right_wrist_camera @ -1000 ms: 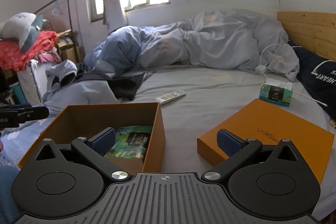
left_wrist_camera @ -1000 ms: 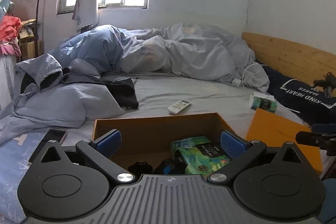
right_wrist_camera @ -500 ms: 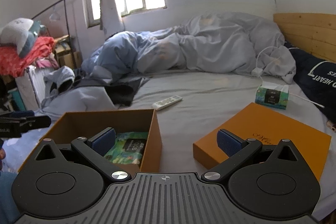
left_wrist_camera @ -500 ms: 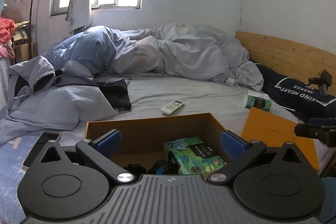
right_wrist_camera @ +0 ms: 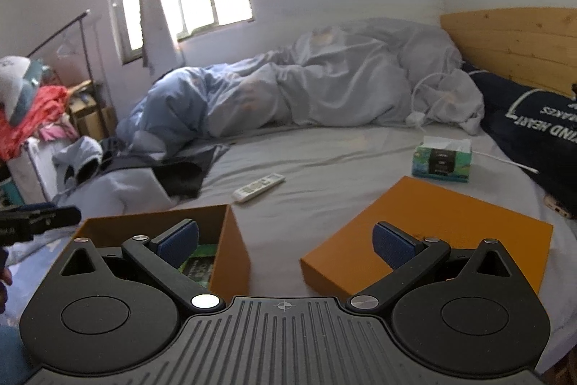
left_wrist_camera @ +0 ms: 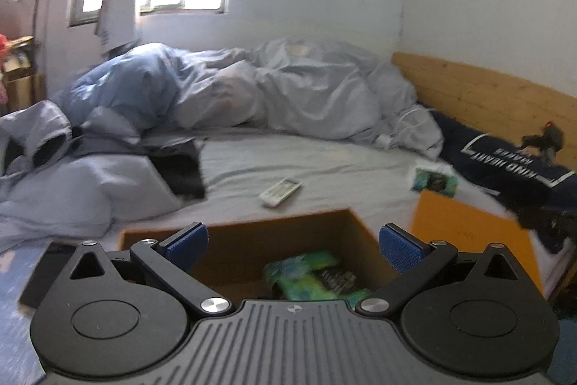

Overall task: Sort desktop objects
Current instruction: 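Move the left gripper from the open box toward the white remote, then lower the left gripper over the white remote and close on it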

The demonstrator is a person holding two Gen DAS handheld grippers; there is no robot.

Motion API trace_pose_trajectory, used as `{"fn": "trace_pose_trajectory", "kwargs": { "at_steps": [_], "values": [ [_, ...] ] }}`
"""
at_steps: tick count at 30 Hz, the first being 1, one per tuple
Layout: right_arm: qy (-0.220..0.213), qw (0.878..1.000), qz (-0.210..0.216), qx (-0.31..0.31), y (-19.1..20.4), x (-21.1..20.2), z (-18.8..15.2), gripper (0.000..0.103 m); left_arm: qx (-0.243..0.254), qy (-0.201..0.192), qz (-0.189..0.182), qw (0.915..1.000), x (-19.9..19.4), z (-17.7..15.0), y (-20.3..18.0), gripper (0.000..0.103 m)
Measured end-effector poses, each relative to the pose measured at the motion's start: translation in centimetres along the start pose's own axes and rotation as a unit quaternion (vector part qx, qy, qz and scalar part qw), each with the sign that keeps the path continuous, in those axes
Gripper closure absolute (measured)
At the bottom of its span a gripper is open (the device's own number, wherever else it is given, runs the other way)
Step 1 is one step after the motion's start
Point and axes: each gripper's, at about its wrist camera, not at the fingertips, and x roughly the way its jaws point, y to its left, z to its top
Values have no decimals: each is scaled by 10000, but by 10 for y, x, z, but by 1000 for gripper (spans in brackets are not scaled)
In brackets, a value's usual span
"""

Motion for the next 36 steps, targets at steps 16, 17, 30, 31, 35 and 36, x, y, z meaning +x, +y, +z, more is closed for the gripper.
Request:
{"fn": "trace_pose_trajectory", "kwargs": {
  "at_steps": [16,17,30,31,35,36],
  "values": [
    [-105,9982,-100,576,-35,18,3,0,301,372,-316,9984,104,60,-22,0],
    [-87,9979,-101,634,-37,19,3,0,330,388,-319,9982,111,63,-23,0],
    [42,9946,-102,1030,-48,27,-10,0,1108,753,-316,9905,196,62,-28,0],
    [59,9944,-104,1054,-49,28,-11,0,1143,801,-325,9897,203,62,-28,0],
    [127,9932,-112,1148,-51,31,-16,0,1222,1046,-391,9862,229,60,-25,0],
    [144,9929,-114,1172,-51,31,-18,0,1263,1093,-400,9851,234,59,-25,0]
  ]
}}
